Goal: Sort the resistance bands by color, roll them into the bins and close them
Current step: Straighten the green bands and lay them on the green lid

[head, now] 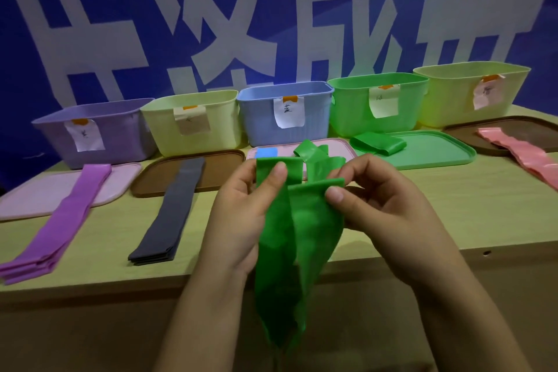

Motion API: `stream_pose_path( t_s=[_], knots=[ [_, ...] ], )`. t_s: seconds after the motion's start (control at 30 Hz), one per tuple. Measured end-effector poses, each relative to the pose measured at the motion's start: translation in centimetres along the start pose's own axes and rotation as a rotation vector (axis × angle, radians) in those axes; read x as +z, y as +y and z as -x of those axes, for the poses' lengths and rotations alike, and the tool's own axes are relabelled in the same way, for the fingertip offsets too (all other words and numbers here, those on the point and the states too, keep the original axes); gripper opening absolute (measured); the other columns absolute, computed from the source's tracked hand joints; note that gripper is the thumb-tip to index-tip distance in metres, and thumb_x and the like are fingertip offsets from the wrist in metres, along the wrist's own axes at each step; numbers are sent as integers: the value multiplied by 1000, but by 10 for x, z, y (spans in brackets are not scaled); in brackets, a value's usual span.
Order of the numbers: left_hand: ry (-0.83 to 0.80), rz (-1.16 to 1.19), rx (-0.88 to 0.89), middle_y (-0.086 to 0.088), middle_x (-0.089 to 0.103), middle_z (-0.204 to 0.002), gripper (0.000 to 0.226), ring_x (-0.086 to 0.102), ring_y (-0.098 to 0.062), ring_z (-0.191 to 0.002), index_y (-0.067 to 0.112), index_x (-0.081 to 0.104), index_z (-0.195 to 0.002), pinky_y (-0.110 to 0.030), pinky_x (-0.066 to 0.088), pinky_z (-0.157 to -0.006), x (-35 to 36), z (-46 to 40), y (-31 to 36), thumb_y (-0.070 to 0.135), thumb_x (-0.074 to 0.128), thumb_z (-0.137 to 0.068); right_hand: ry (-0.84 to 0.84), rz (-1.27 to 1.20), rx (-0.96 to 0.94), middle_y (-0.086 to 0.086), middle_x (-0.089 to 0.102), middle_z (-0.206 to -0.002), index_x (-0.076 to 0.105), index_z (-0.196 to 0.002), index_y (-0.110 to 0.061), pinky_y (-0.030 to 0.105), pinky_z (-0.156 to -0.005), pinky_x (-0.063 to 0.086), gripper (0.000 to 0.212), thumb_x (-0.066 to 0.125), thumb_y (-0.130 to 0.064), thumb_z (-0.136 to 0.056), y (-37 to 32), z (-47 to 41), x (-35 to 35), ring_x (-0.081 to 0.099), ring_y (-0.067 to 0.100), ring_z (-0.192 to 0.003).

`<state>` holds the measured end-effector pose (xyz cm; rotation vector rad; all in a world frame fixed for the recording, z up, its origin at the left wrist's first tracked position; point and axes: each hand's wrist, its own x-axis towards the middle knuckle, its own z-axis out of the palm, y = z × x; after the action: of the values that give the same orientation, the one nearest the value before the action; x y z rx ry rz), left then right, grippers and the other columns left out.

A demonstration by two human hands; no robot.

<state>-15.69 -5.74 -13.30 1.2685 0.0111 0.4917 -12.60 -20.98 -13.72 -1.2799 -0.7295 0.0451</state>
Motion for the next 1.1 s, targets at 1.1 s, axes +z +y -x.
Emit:
stream_pose_path(
  t_s=[1.1],
  knots=[
    [-255, -128, 230, 0, 71, -75, 5, 68, -12, -70, 25, 74, -75, -24, 54, -61, 3, 14, 12, 24, 70, -73, 269, -12, -89, 0, 62, -68, 62, -67, -22, 21, -54, 48, 11, 71, -15, -67, -4, 2, 7, 57, 14, -62]
  ],
)
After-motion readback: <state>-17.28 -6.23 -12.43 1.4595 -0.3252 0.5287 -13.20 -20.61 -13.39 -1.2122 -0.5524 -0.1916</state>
